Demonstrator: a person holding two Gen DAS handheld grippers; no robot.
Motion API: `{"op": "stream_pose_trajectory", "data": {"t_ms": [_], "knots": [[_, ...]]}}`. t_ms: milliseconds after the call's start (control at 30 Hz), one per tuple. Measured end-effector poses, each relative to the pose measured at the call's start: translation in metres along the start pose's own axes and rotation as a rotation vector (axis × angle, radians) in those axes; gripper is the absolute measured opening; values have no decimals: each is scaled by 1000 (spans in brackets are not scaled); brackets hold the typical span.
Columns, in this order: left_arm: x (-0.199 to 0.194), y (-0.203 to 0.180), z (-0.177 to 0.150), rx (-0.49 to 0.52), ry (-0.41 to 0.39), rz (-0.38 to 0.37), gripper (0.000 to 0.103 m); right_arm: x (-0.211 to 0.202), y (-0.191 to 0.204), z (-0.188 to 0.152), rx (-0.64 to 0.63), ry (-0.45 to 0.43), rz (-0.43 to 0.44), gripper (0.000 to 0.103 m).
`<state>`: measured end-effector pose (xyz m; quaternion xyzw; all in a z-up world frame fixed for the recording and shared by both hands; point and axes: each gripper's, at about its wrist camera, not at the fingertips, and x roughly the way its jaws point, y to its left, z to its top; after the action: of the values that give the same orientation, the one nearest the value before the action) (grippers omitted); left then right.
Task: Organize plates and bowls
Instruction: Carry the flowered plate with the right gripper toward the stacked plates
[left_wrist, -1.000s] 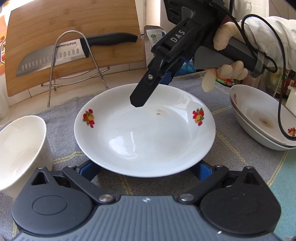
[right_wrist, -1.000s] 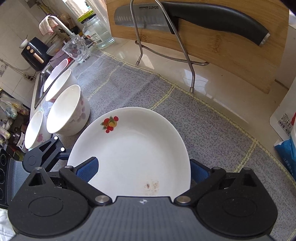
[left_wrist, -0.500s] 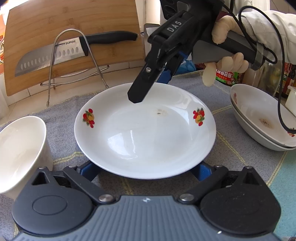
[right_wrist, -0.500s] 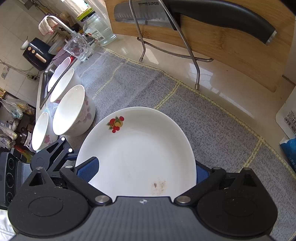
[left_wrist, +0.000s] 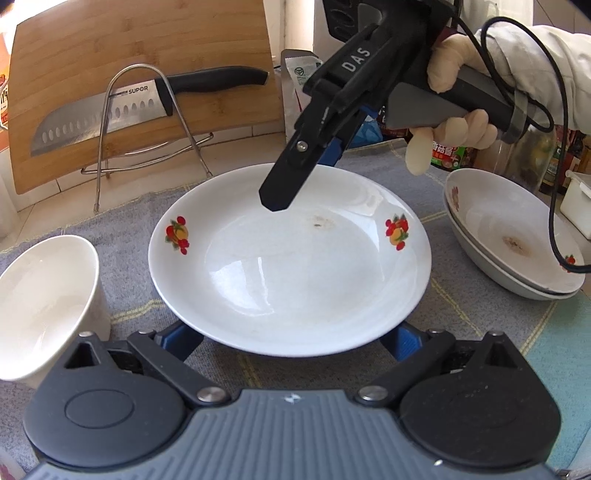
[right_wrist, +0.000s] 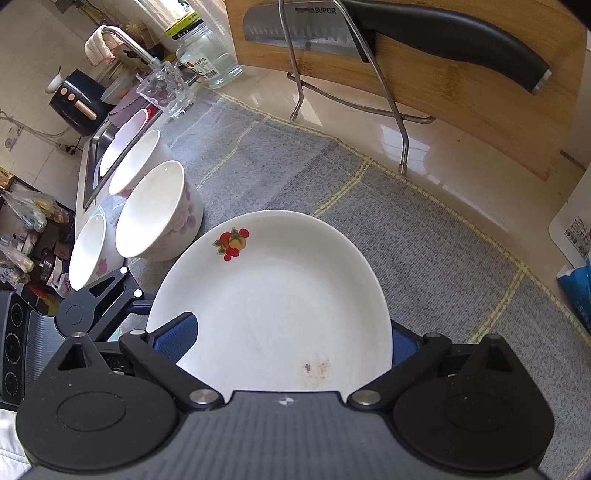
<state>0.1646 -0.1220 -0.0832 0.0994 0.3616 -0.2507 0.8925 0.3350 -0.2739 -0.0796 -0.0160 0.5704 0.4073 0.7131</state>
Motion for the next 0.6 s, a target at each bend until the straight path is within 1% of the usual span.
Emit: {"op": "stream_pose_trajectory", "data": {"t_ms": [400, 600], "knots": [[-23, -15, 7, 49, -9, -17, 100, -25, 16, -20, 2, -45, -18, 103], [-33, -25, 9, 83, -6, -53, 100, -40, 23, -37, 19, -76, -43, 103]]}}
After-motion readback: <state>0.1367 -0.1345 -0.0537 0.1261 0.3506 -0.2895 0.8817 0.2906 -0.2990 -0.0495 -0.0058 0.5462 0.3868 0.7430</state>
